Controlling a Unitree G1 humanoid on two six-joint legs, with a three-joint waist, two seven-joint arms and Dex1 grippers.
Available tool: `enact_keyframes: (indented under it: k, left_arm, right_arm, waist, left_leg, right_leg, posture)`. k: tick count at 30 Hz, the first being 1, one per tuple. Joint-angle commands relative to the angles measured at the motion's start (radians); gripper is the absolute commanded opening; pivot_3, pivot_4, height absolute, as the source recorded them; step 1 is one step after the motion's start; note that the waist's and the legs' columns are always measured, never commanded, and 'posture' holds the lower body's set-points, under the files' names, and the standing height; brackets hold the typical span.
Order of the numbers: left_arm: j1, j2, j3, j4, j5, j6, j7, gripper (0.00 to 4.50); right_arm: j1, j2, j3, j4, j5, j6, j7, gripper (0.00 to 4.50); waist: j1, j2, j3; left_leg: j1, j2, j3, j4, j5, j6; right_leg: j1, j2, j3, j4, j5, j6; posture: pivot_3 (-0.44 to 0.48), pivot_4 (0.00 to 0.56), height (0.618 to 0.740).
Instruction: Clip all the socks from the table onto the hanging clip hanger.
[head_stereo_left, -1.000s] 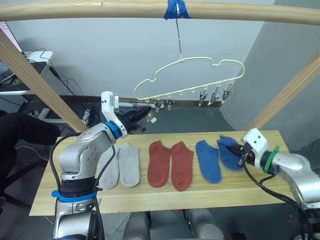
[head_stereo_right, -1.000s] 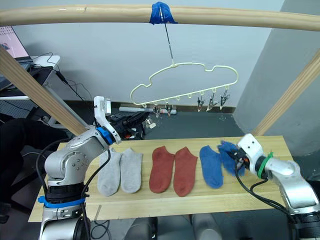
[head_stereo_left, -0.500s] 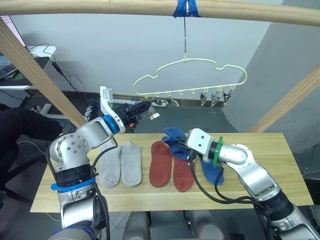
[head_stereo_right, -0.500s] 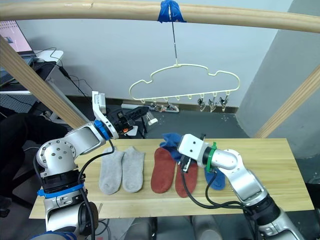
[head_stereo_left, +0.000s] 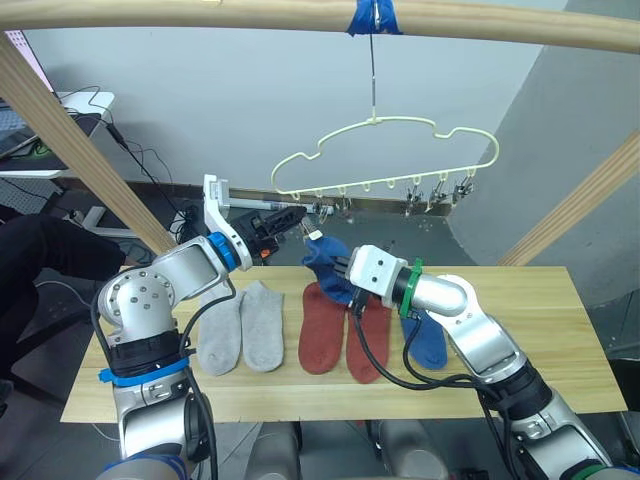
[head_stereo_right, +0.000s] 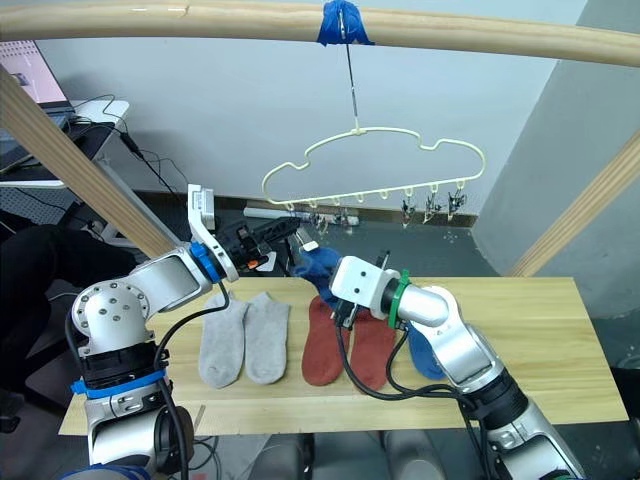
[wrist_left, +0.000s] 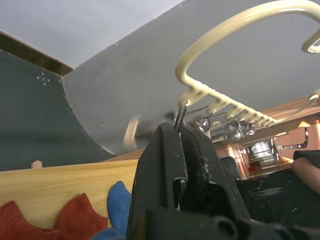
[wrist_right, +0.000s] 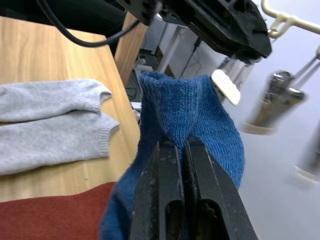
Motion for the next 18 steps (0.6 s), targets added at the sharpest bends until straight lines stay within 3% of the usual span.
enact_keyframes:
  k: [1, 13, 18]
  left_arm:
    - [0.013, 0.016, -0.013, -0.011, -0.004, 0.002, -0.004, 0.0]
    - [0.029, 0.031, -0.047, -0.036, 0.004, -0.047, -0.04, 0.0]
    - [0.035, 0.049, -0.03, -0.068, -0.034, -0.058, -0.063, 1.55]
  right_arm:
    - [-0.025, 0.021, -0.005, -0.018, -0.011, -0.028, -0.014, 0.01]
    - [-0.049, 0.06, -0.014, 0.024, -0.026, -0.039, -0.04, 0.01]
    - [-0.059, 0.068, -0.013, 0.054, -0.027, -0.058, -0.04, 0.0]
  waist:
    - [0.0, 0.0, 0.0]
    - [0.0, 0.0, 0.0]
    - [0.004, 0.0, 0.0]
  left_leg:
    - [0.0, 0.0, 0.0, 0.0, 0.0, 0.0]
    - [0.0, 0.0, 0.0, 0.0, 0.0, 0.0]
    - [0.0, 0.0, -0.001, 0.0, 0.0, 0.0]
  right_leg:
    - [0.0, 0.0, 0.0, 0.0, 0.0, 0.0]
    - [0.0, 0.0, 0.0, 0.0, 0.0, -0.001]
    - [0.0, 0.0, -0.001, 0.0, 0.001, -0.001]
  posture:
    - [-0.079, 0.245, 0.74]
    - [-0.073, 0.239, 0.74]
    - [-0.055, 0.229, 0.74]
